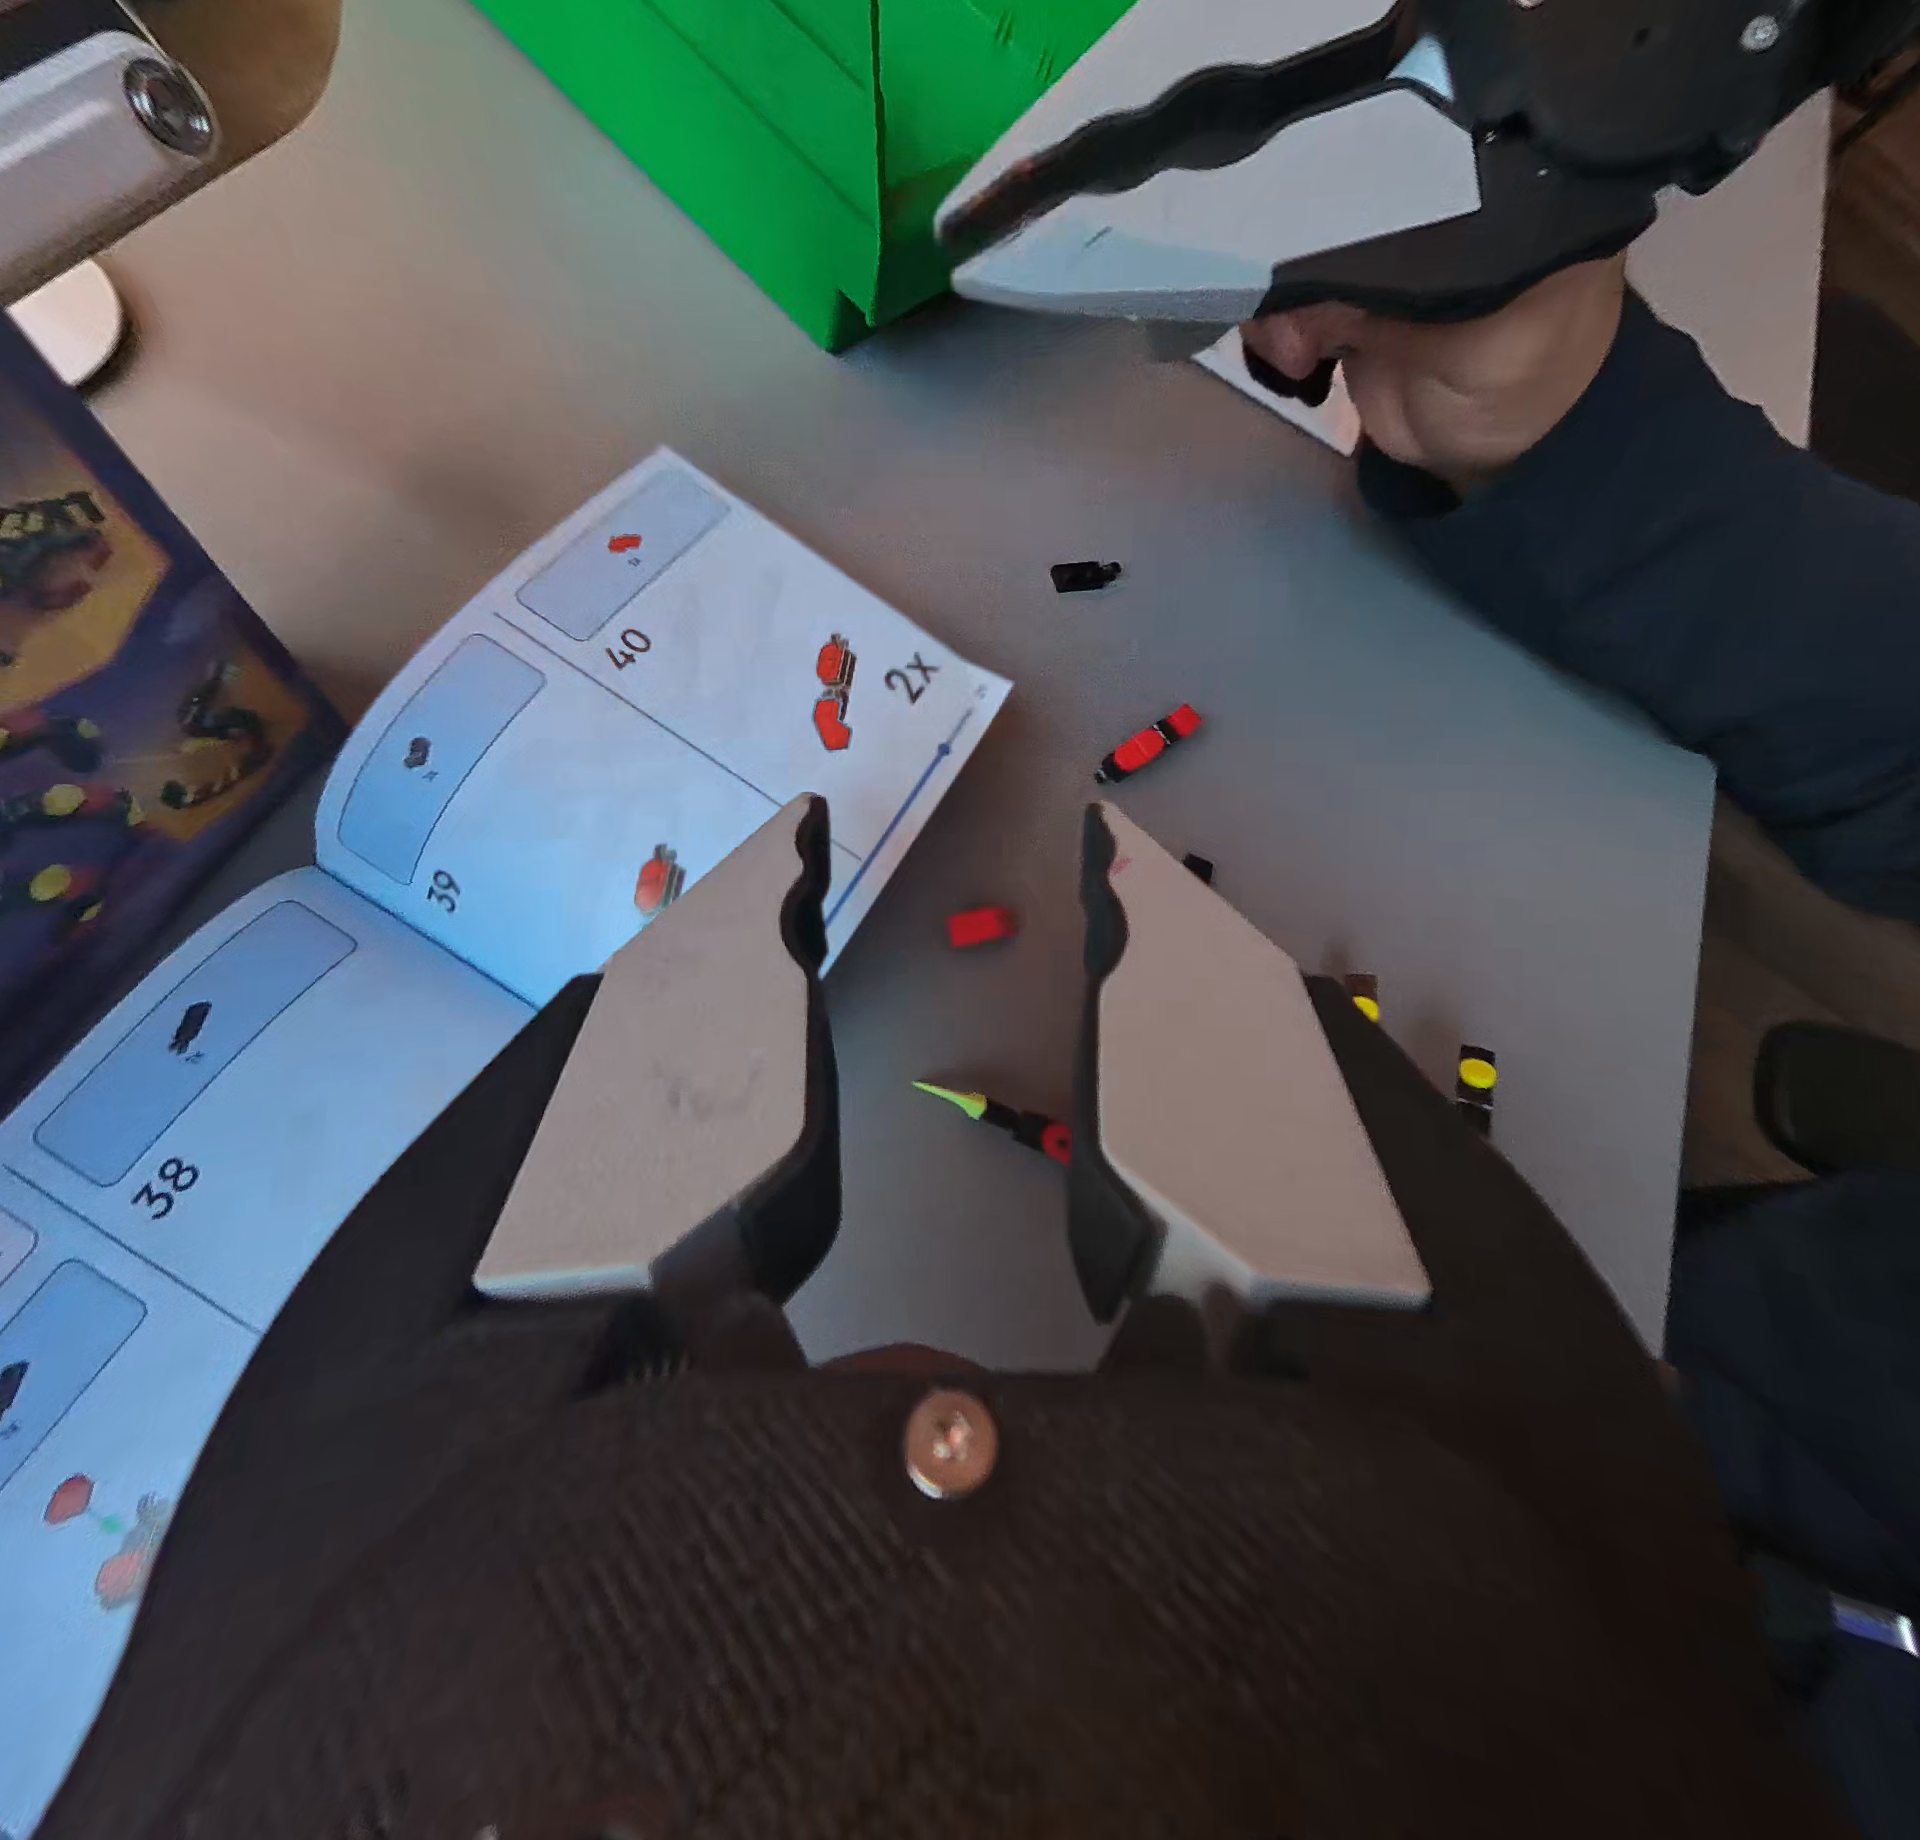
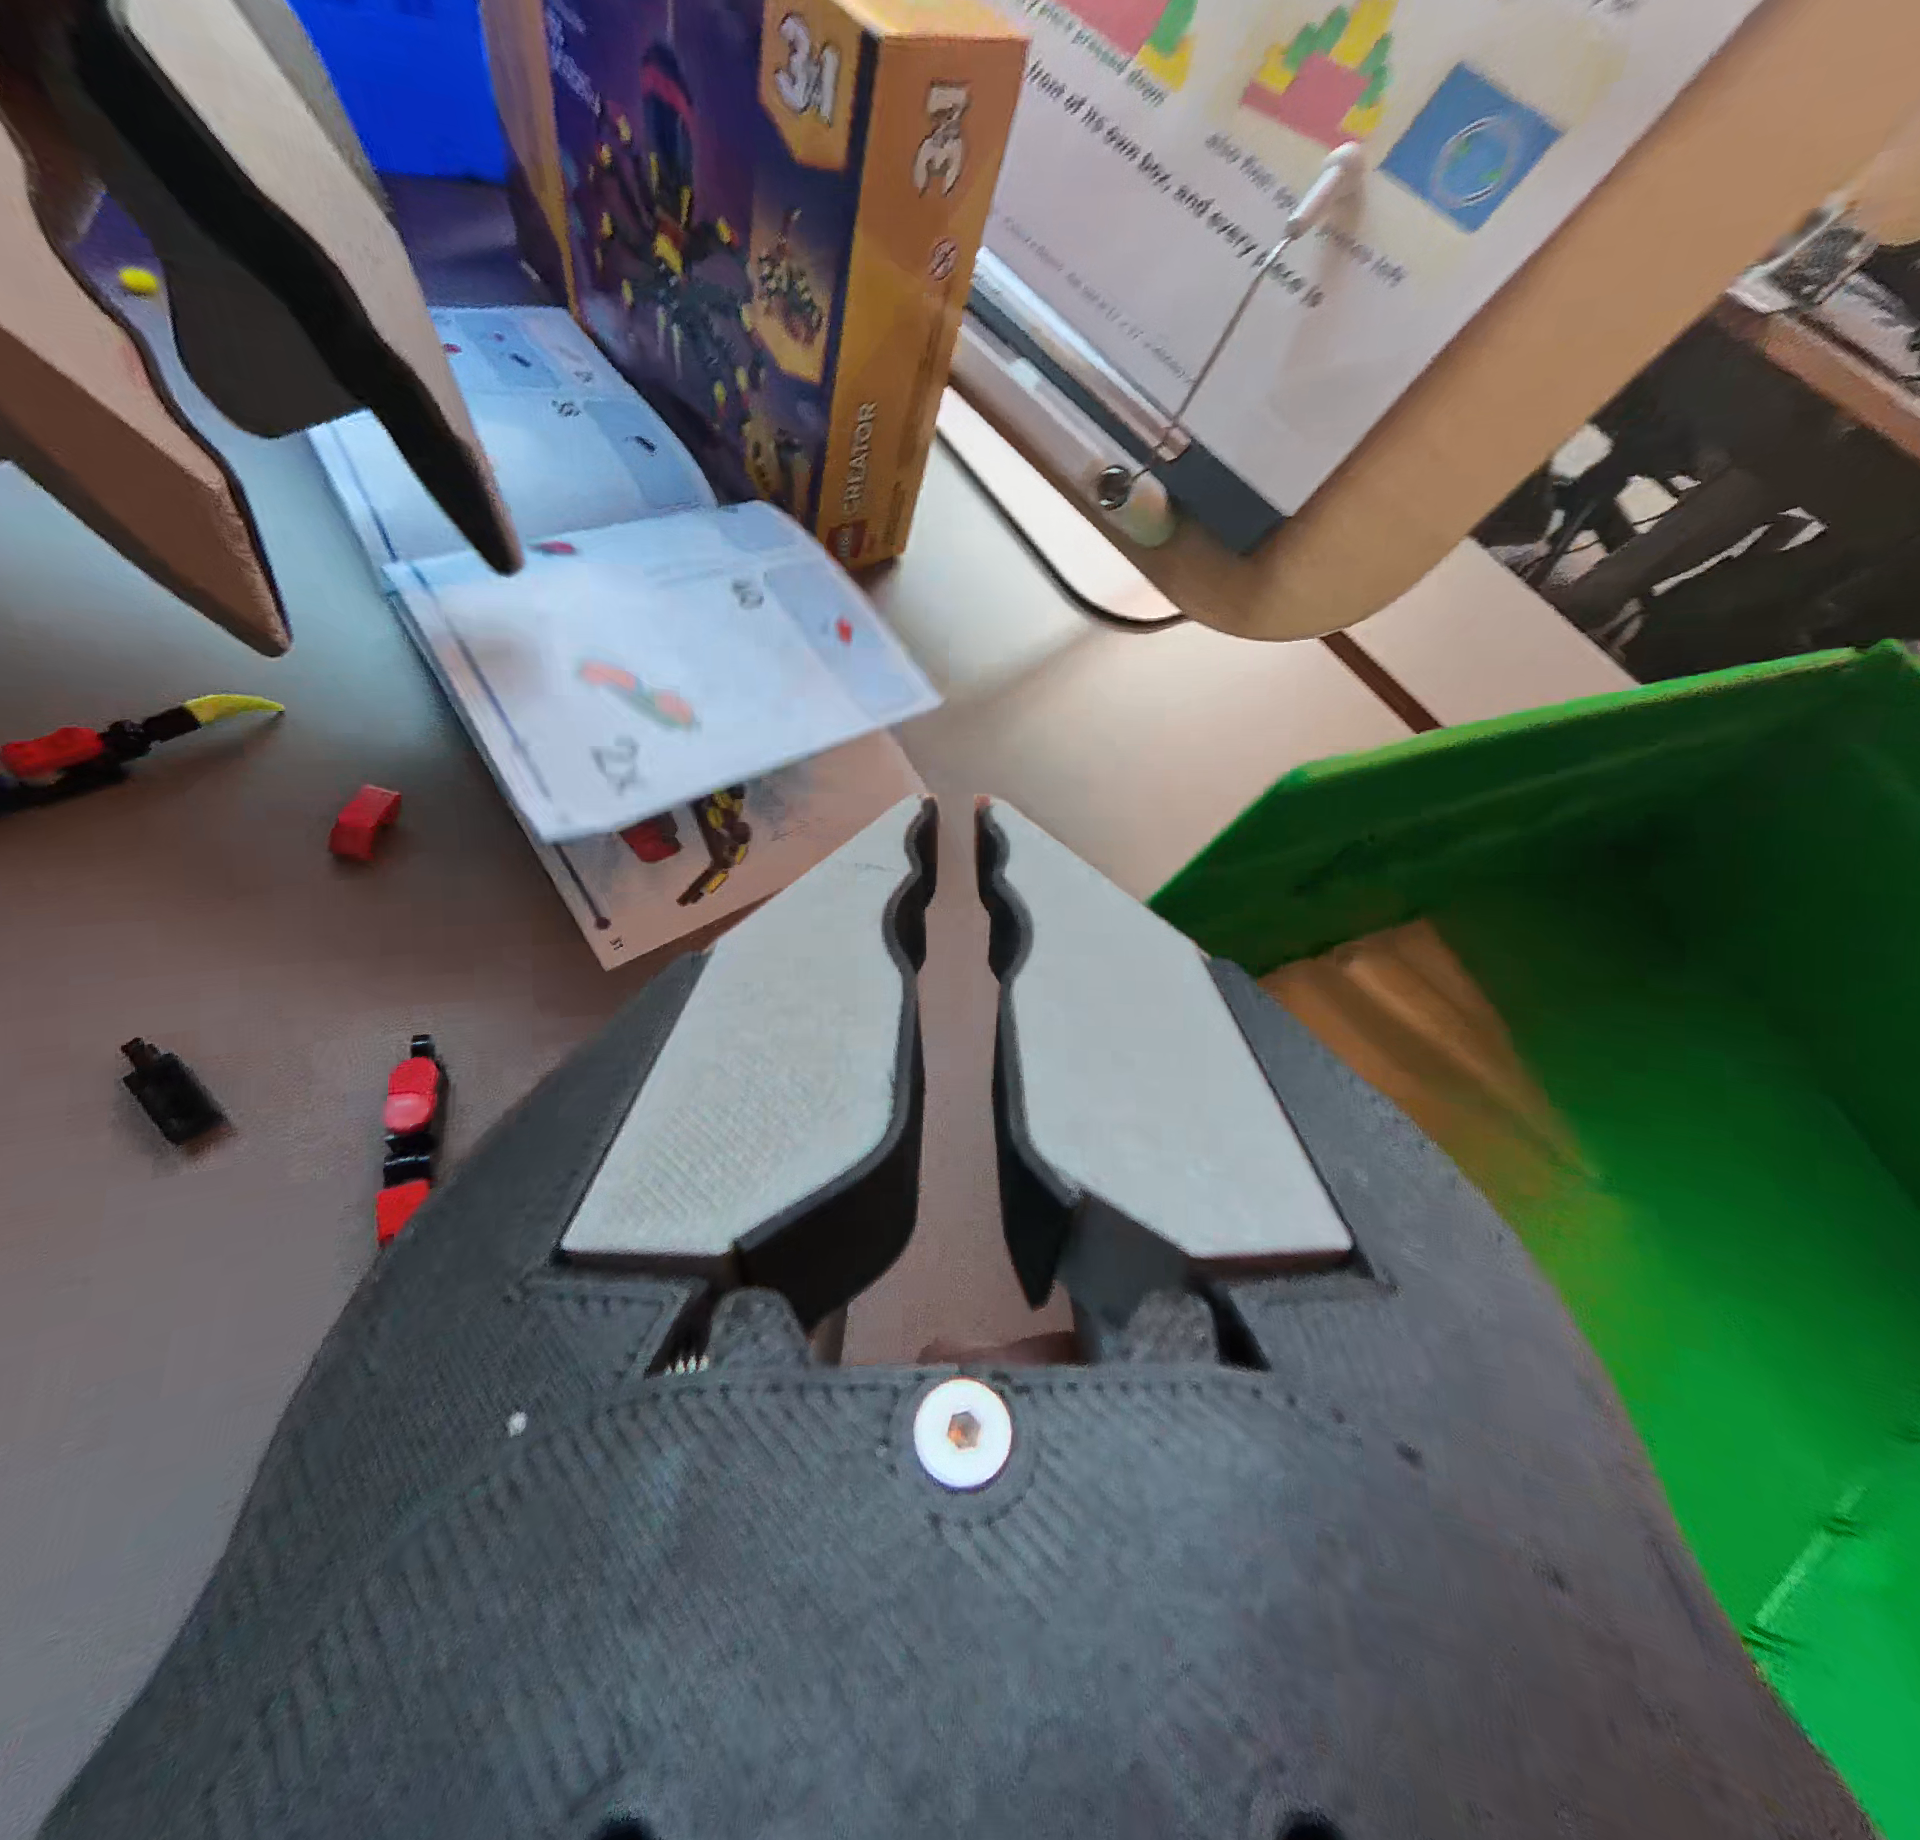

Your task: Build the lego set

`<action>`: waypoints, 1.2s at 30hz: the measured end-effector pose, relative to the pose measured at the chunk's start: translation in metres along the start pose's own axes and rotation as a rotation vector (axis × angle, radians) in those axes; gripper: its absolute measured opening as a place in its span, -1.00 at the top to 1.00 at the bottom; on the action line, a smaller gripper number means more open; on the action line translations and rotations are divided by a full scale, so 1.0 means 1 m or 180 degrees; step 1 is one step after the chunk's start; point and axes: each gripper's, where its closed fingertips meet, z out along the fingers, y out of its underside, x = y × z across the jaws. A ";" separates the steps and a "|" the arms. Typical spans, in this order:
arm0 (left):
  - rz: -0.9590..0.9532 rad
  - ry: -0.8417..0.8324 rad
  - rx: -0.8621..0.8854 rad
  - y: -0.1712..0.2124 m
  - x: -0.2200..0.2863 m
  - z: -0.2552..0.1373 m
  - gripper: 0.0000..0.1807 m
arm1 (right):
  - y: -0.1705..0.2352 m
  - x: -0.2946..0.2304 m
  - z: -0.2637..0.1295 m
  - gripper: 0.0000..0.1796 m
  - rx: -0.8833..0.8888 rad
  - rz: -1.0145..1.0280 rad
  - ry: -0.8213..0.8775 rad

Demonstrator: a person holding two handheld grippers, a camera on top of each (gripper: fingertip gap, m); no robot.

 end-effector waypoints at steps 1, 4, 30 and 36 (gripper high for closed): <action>0.0004 -0.0016 0.0030 0.000 0.000 -0.004 0.48 | -0.003 0.004 -0.005 0.95 0.0042 0.0014 0.0029; 0.0061 -0.0140 0.0081 0.004 -0.003 -0.023 0.47 | -0.008 0.006 -0.013 0.91 0.0120 0.0101 -0.0043; 0.0774 -0.0194 0.0462 0.054 -0.013 -0.063 0.59 | 0.005 -0.049 -0.012 0.72 -0.0014 0.0334 -0.1085; 0.0883 -0.0426 0.0381 0.062 -0.021 -0.062 0.62 | 0.009 -0.099 -0.033 0.78 -0.0119 -0.0167 -0.1908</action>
